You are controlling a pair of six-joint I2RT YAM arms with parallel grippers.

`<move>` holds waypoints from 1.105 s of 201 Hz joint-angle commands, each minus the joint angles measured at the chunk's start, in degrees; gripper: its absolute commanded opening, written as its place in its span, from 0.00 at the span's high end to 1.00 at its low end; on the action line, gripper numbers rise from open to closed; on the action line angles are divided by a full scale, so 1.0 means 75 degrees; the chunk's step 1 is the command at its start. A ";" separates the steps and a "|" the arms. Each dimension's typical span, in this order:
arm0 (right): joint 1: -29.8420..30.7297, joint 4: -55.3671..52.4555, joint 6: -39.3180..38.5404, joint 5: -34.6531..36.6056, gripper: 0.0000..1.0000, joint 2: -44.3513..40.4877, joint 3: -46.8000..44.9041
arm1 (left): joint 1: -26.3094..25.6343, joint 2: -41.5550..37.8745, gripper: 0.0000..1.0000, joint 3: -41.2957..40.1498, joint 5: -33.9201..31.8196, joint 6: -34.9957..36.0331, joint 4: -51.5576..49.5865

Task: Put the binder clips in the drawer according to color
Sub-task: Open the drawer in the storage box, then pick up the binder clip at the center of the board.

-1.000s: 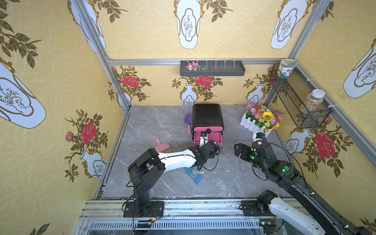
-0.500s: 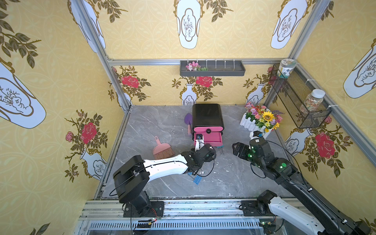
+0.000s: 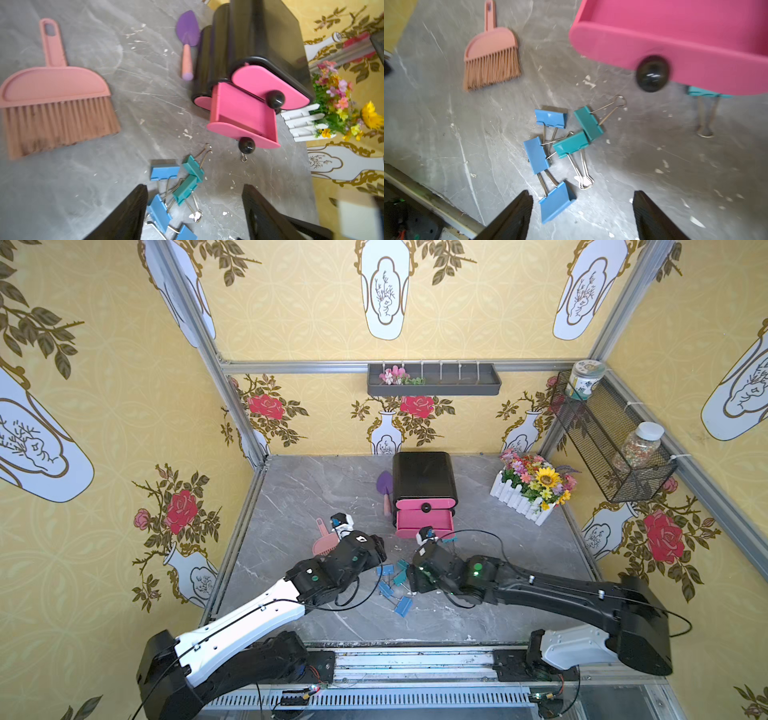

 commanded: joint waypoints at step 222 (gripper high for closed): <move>-0.0274 0.0413 -0.1004 -0.0415 0.18 0.3255 0.1460 | 0.1665 -0.1282 0.20 -0.1058 0.2744 -0.0101 0.0450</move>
